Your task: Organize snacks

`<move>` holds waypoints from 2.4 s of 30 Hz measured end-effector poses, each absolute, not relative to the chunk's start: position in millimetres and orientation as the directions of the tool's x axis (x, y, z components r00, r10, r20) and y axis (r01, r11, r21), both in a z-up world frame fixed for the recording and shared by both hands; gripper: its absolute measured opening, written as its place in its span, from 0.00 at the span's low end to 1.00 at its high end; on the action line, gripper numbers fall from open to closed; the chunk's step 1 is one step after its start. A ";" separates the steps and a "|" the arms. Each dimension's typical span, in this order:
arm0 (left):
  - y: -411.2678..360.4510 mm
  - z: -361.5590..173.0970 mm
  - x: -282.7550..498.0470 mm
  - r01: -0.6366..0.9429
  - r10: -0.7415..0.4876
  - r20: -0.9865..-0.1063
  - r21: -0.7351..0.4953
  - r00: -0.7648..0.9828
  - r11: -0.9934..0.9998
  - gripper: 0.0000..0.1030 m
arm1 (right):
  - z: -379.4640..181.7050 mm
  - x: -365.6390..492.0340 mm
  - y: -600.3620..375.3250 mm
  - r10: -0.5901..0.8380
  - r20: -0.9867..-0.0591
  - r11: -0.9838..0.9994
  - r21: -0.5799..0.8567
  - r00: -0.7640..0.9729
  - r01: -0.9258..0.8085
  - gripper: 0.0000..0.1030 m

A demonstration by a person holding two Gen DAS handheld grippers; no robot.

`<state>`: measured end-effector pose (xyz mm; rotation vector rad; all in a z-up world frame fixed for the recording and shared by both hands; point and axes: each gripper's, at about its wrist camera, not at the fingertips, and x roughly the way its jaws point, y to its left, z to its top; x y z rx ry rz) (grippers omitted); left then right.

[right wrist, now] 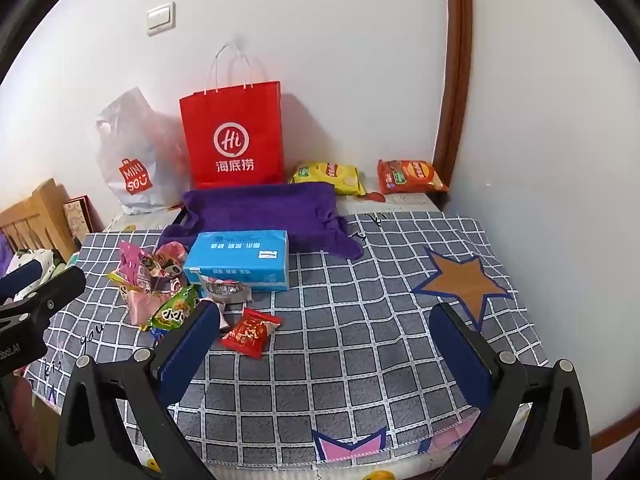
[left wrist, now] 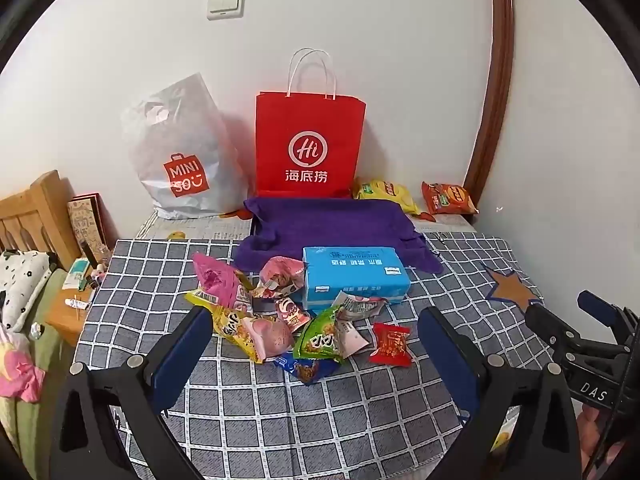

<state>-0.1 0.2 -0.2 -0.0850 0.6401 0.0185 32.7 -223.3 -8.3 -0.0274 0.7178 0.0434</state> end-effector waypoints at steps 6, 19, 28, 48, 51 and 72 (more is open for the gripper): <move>-2.3 3.5 1.6 -0.034 -0.008 -0.602 -0.057 0.799 0.998 1.00 | -6.7 33.3 -223.5 0.032 -0.651 0.999 -0.008 0.759 -0.049 1.00; 2.7 8.6 -3.7 -0.048 0.007 -0.592 -0.054 0.806 0.997 1.00 | -3.2 25.6 -222.4 0.040 -0.645 0.998 -0.003 0.763 -0.055 1.00; 3.5 5.2 -5.2 -0.052 0.013 -0.590 -0.050 0.807 0.997 1.00 | -2.0 23.8 -221.1 0.045 -0.644 0.998 -0.004 0.764 -0.062 1.00; 5.2 4.5 -8.3 -0.053 0.017 -0.585 -0.044 0.811 0.998 1.00 | -0.8 21.6 -218.2 0.049 -0.639 0.998 -0.005 0.768 -0.069 1.00; 4.6 4.2 -8.6 -0.053 0.017 -0.585 -0.044 0.811 0.998 1.00 | -0.4 21.4 -218.1 0.052 -0.638 0.998 -0.003 0.769 -0.070 1.00; 5.1 3.8 -9.7 -0.054 0.020 -0.582 -0.042 0.813 0.998 1.00 | 0.7 19.8 -218.0 0.052 -0.634 0.997 -0.005 0.771 -0.071 1.00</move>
